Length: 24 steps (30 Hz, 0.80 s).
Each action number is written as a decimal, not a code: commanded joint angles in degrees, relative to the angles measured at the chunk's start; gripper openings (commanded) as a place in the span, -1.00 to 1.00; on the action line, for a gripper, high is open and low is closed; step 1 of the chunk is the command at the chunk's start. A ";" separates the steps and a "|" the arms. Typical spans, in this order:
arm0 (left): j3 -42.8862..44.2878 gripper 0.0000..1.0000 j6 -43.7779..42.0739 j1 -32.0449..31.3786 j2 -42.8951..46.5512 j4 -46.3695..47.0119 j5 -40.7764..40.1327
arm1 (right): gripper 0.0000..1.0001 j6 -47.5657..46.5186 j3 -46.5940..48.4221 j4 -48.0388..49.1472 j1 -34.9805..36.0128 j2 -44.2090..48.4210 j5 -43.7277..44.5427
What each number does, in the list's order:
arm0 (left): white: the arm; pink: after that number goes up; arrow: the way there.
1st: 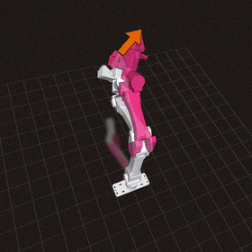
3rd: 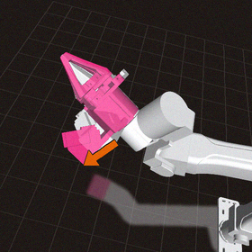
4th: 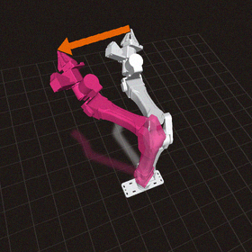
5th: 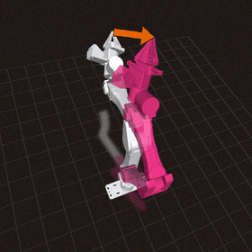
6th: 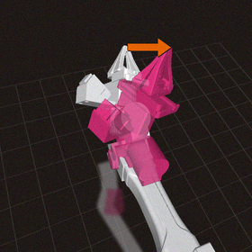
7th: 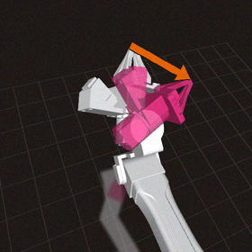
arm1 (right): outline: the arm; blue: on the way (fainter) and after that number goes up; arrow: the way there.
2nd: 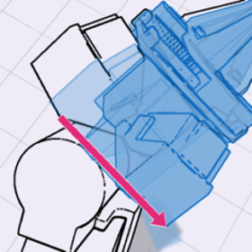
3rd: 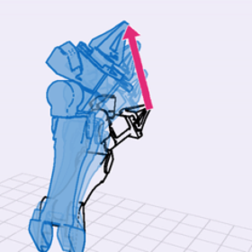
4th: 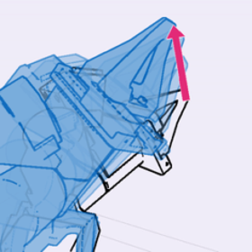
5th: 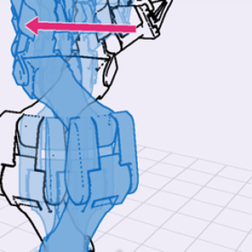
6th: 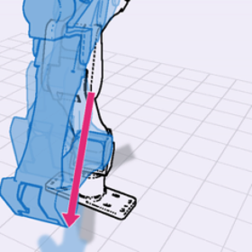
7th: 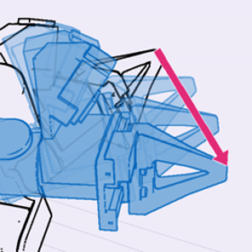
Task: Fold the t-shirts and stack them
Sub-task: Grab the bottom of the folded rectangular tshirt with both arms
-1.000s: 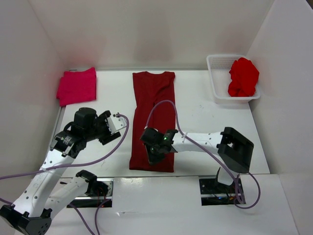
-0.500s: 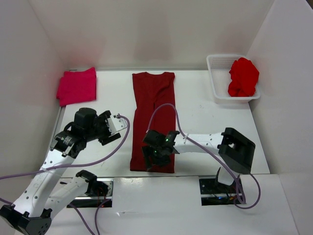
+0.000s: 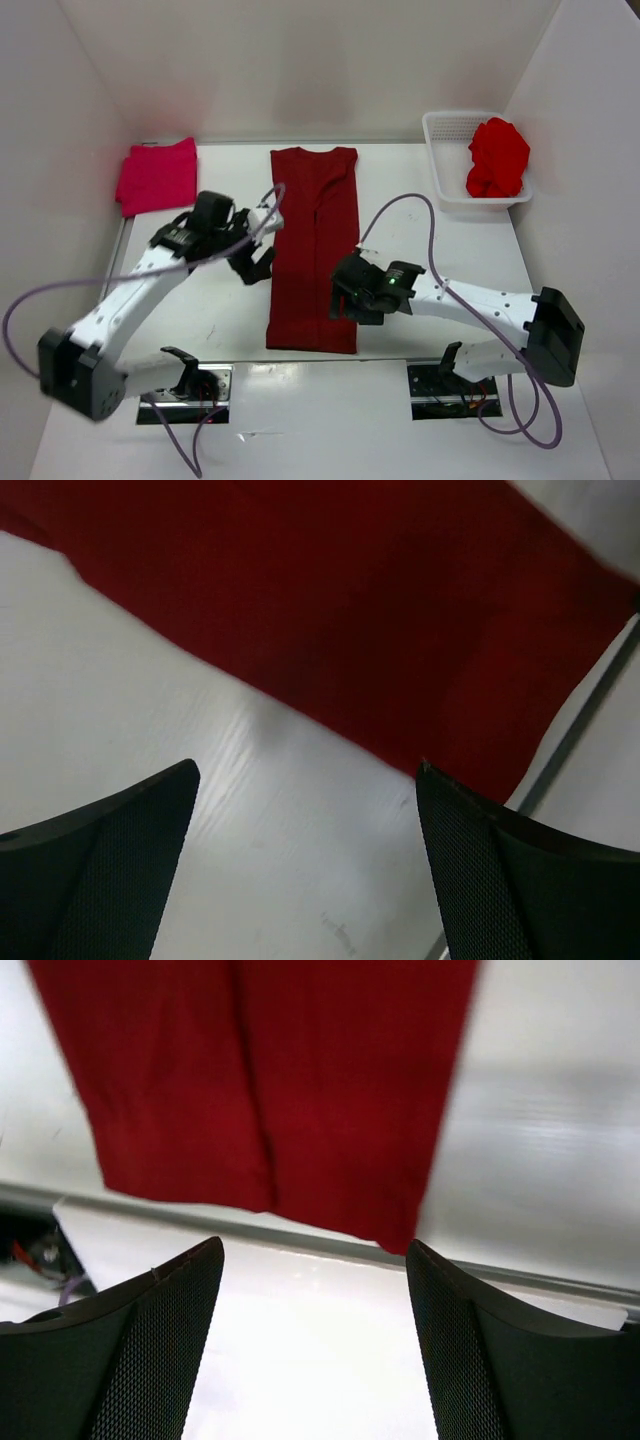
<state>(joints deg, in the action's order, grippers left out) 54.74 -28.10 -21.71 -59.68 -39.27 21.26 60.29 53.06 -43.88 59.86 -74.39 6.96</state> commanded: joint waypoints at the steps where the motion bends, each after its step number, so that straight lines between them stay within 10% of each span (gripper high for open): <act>1: 5.10 0.89 26.30 -0.61 -13.25 0.68 11.85 | 0.56 7.55 -2.95 -3.85 0.09 5.12 5.51; 10: -0.78 0.86 32.09 -1.31 -13.28 11.04 28.04 | 0.56 12.39 -9.72 -0.51 0.09 12.07 5.52; 20: -12.45 0.84 -56.95 -1.93 9.74 0.69 17.50 | 0.56 11.87 -10.87 -1.65 0.09 16.12 6.66; 24: -20.28 0.82 -72.26 -3.50 19.15 -0.11 18.38 | 0.56 11.87 -11.39 -2.18 -0.44 16.73 6.66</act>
<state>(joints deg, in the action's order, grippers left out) 37.58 -74.91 -24.27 -43.75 -36.27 37.67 71.31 42.54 -45.71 59.83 -58.92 11.64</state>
